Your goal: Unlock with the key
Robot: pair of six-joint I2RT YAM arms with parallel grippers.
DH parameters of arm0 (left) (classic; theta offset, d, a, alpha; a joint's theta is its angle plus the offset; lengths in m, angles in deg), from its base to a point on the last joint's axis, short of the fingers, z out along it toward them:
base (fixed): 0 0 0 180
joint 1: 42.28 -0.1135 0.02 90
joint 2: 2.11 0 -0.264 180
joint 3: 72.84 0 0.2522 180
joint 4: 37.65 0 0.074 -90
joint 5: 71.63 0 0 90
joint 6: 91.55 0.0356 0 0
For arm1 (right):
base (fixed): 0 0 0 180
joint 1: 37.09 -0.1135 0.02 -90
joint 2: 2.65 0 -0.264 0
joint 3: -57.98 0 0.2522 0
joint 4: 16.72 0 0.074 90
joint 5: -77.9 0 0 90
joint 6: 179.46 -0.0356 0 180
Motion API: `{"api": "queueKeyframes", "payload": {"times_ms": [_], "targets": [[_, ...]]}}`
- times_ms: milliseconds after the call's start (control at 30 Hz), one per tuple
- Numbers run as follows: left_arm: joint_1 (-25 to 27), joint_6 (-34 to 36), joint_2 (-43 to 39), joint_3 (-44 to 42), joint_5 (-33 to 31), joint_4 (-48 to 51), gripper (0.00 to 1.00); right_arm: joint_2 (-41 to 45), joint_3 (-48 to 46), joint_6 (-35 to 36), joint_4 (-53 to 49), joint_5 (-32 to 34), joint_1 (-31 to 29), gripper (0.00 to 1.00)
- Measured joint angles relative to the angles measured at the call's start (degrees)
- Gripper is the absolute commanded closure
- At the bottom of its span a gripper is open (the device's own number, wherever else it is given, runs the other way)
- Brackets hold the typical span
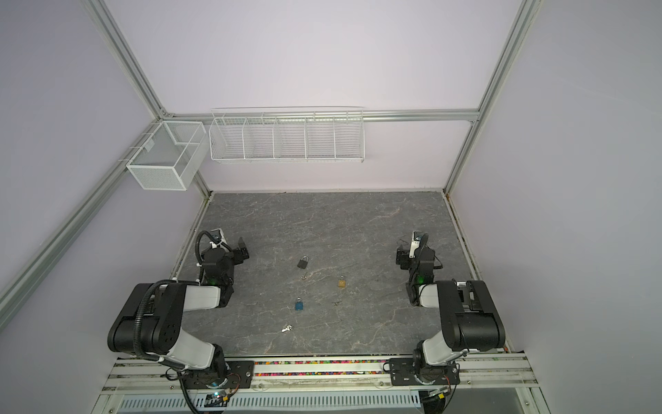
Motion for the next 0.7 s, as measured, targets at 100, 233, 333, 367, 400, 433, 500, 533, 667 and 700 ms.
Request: {"api": "queueKeyframes", "payload": {"times_ms": [100,233,333,367,400,433,500,533,667,700], "targets": [[0.0,0.0,-2.5,-0.2,0.4,1.7,0.01,2.3,0.0,0.0,-1.6,0.0,0.0,0.11],[0.0,0.0,-9.2,-0.6,0.5,4.6,0.01,7.8,0.1,0.0,-4.6,0.3,0.0,0.11],[0.0,-0.3,-15.0,-0.6,0.5,8.6,0.01,12.1,0.6,-0.4,-8.1,1.2,0.0,0.11],[0.0,-0.8,-17.3,-0.6,0.6,10.5,0.01,13.5,1.0,-0.7,-9.7,1.5,0.0,0.12],[0.0,-1.6,-19.9,-0.5,0.6,12.6,0.01,14.8,1.4,-1.2,-11.1,1.6,0.0,0.11],[0.0,-2.4,-22.2,-0.5,0.6,14.4,0.01,15.9,1.7,-1.8,-12.3,1.7,0.0,0.11],[0.0,-4.9,-27.3,-0.4,0.2,18.2,0.01,18.9,2.5,-3.1,-15.7,1.5,0.1,0.11],[0.0,-6.4,-29.6,-0.2,-0.1,20.0,0.01,20.2,2.9,-3.8,-17.3,1.3,0.1,0.11],[0.0,-13.5,-37.9,0.2,-1.4,25.9,0.01,25.7,7.3,-10.5,-28.1,1.1,0.1,0.11],[0.0,-16.1,-39.6,0.4,-2.0,27.9,0.01,26.8,8.7,-12.9,-31.0,1.1,0.1,0.11]]}}
